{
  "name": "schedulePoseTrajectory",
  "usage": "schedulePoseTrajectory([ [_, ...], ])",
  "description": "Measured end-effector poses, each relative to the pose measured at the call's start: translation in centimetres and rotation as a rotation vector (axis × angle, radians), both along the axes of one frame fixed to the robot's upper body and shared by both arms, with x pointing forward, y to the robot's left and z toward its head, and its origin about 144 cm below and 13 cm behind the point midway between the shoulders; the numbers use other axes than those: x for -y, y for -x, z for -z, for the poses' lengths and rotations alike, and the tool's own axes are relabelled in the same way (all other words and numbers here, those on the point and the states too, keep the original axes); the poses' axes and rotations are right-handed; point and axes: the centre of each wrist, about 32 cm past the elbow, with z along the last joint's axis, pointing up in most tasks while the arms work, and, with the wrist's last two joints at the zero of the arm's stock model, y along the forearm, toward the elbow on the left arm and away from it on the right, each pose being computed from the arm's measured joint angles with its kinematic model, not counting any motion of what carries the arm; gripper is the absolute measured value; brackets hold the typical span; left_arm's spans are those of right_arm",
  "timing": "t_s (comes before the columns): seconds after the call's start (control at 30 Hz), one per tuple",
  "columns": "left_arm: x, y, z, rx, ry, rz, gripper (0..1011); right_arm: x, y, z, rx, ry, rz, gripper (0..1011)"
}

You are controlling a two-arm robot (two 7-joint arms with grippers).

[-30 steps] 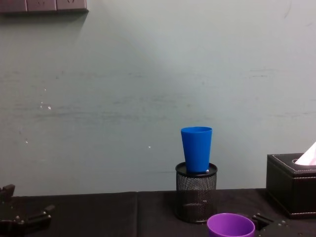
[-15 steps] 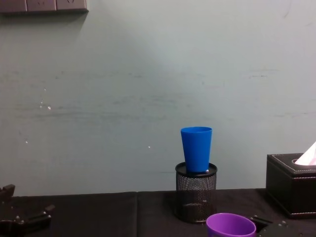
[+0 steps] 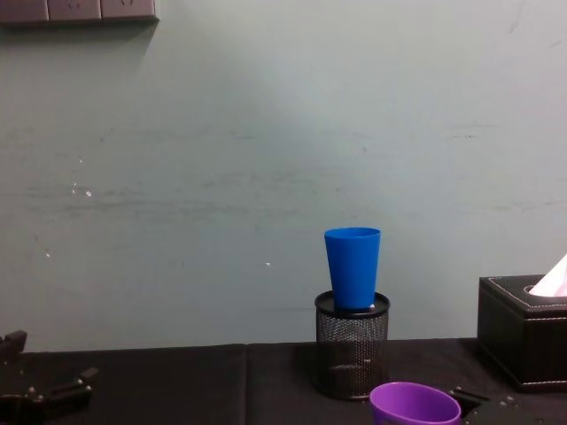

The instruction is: Pick up one cup with a gripper and tap it against the other cup.

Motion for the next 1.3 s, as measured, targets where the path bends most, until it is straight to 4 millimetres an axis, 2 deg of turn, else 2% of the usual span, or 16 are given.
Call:
schedulePoseTrajectory([
  [0.33,0.0,0.0,0.0,0.000,0.000,0.000,1000,0.1,0.0,0.0,-0.004,-0.009,0.000,732],
  [0.5,0.0,0.0,0.0,0.000,0.000,0.000,1000,0.1,-0.3,-0.8,0.002,-0.013,-0.007,732],
  [0.63,0.0,0.0,0.0,0.000,0.000,0.000,1000,0.2,-0.7,-2.1,0.016,-0.028,-0.022,732],
  [0.97,0.0,0.0,0.0,0.000,0.000,0.000,1000,0.4,-2.2,-7.2,0.001,-0.037,-0.089,732],
  [1.3,0.0,0.0,0.0,0.000,0.000,0.000,1000,0.5,-3.0,-10.8,-0.004,-0.024,-0.111,732],
])
